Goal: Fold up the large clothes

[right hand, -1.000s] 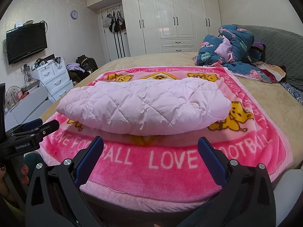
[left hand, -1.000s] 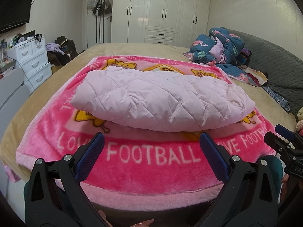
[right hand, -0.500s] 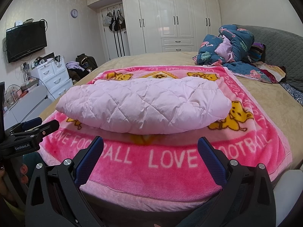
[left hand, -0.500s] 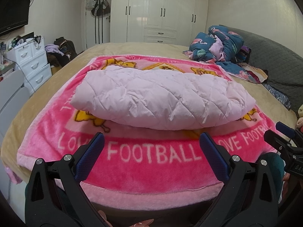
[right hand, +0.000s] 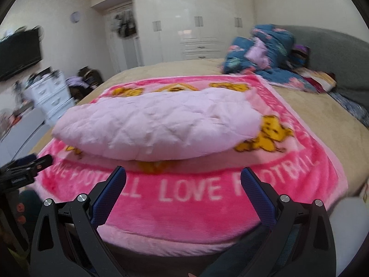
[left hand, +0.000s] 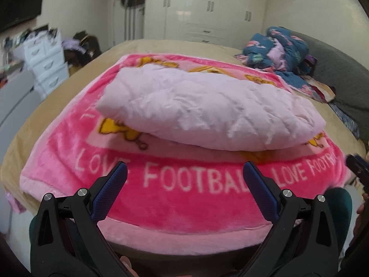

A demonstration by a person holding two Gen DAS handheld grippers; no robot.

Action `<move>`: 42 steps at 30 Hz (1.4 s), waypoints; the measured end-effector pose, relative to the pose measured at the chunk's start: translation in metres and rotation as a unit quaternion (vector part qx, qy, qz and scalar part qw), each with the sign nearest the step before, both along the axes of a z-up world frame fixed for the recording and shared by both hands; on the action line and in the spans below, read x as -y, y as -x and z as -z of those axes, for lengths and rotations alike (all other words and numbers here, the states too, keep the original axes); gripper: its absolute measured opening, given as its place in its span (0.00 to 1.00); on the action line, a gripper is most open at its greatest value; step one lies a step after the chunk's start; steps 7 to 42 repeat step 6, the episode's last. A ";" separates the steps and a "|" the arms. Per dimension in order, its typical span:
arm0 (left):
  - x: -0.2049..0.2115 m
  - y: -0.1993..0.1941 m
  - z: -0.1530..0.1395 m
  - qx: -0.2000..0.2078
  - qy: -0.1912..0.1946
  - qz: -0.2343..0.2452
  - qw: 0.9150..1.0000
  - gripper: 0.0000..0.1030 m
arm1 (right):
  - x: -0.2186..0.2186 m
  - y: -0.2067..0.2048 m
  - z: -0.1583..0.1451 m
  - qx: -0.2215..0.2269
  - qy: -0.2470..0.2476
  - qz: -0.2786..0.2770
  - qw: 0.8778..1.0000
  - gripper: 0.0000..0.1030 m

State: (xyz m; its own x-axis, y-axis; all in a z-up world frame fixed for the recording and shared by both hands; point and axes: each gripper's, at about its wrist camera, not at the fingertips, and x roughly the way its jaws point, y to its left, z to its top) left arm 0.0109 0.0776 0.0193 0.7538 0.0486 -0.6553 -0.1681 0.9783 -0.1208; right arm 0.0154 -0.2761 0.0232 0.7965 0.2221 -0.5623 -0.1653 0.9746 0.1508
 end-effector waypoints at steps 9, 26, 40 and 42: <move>-0.124 -0.027 0.006 -0.027 0.005 -0.117 0.993 0.91 | 0.166 -0.018 0.036 -0.036 0.003 0.223 0.974 0.96; -0.124 -0.027 0.006 -0.027 0.005 -0.117 0.993 0.91 | 0.166 -0.018 0.036 -0.036 0.003 0.223 0.974 0.96; -0.124 -0.027 0.006 -0.027 0.005 -0.117 0.993 0.91 | 0.166 -0.018 0.036 -0.036 0.003 0.223 0.974 0.96; -0.124 -0.027 0.006 -0.027 0.005 -0.117 0.993 0.91 | 0.166 -0.018 0.036 -0.036 0.003 0.223 0.974 0.96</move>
